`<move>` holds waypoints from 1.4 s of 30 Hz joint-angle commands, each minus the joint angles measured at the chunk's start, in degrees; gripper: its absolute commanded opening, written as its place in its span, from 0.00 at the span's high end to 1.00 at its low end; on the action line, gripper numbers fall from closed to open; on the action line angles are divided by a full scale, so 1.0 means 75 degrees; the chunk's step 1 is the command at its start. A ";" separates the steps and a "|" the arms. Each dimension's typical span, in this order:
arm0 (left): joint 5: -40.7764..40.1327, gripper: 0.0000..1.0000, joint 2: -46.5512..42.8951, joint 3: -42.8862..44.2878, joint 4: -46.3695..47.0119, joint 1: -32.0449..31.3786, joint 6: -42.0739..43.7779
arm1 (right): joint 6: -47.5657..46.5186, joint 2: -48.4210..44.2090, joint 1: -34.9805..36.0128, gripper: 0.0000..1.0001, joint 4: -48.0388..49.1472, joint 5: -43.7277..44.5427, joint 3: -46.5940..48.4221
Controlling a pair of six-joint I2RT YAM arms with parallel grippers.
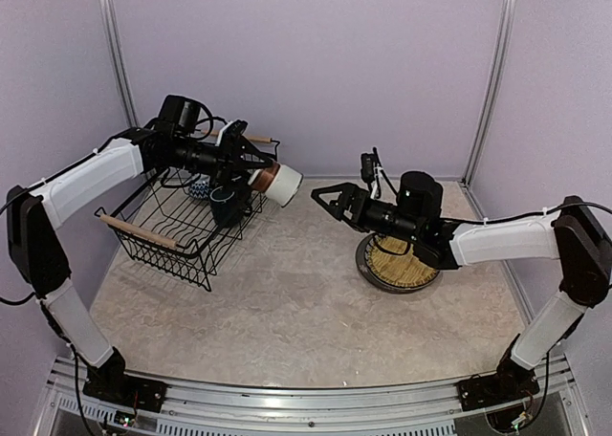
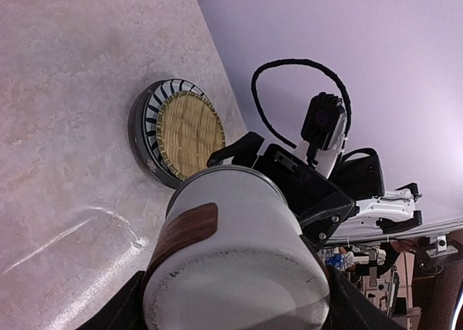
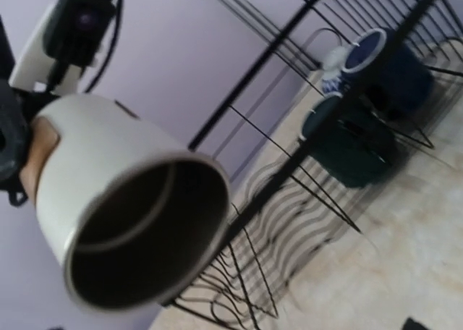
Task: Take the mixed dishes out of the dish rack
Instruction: Pass from the left arm to the right
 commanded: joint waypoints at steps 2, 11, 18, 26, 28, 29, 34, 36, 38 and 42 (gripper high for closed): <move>0.0462 0.68 0.0215 -0.0087 0.0500 -0.0089 -0.0290 | 0.0403 0.0623 0.0253 0.08 0.0979 -0.0334 0.0585; 0.0607 0.71 0.0559 -0.0264 0.0742 -0.0128 -0.0526 | 0.0724 0.1169 0.0548 0.32 0.1758 -0.0450 0.0952; 0.0880 0.72 0.0676 -0.0305 0.0917 -0.0133 -0.0628 | 0.0748 0.1122 0.0560 0.43 0.2114 -0.0363 0.0717; 0.1400 0.71 0.1078 -0.0114 0.0850 -0.0406 -0.0560 | 0.0662 0.0851 0.0529 0.59 0.2166 -0.0230 0.0407; 0.1425 0.71 0.1134 -0.0082 0.0787 -0.0465 -0.0544 | 0.0646 0.0818 0.0527 0.64 0.2219 -0.0226 0.0342; 0.1412 0.71 0.1157 -0.0072 0.0766 -0.0487 -0.0522 | 0.0650 0.0804 0.0521 0.67 0.2228 -0.0215 0.0332; 0.1261 0.67 0.1322 0.0087 0.0440 -0.0603 -0.0311 | 0.0692 0.0825 0.0503 0.88 0.2333 -0.0253 0.0315; 0.1239 0.66 0.1360 0.0099 0.0405 -0.0605 -0.0310 | 0.0649 0.0825 0.0478 0.96 0.2308 -0.0298 0.0302; 0.1097 0.62 0.1334 0.0123 0.0320 -0.0600 -0.0194 | 0.0617 0.0788 0.0457 1.00 0.2219 -0.0306 0.0269; 0.0574 0.48 0.1200 0.0217 -0.0048 -0.0578 0.0149 | 0.0524 0.0627 0.0425 1.00 0.2093 -0.0148 0.0029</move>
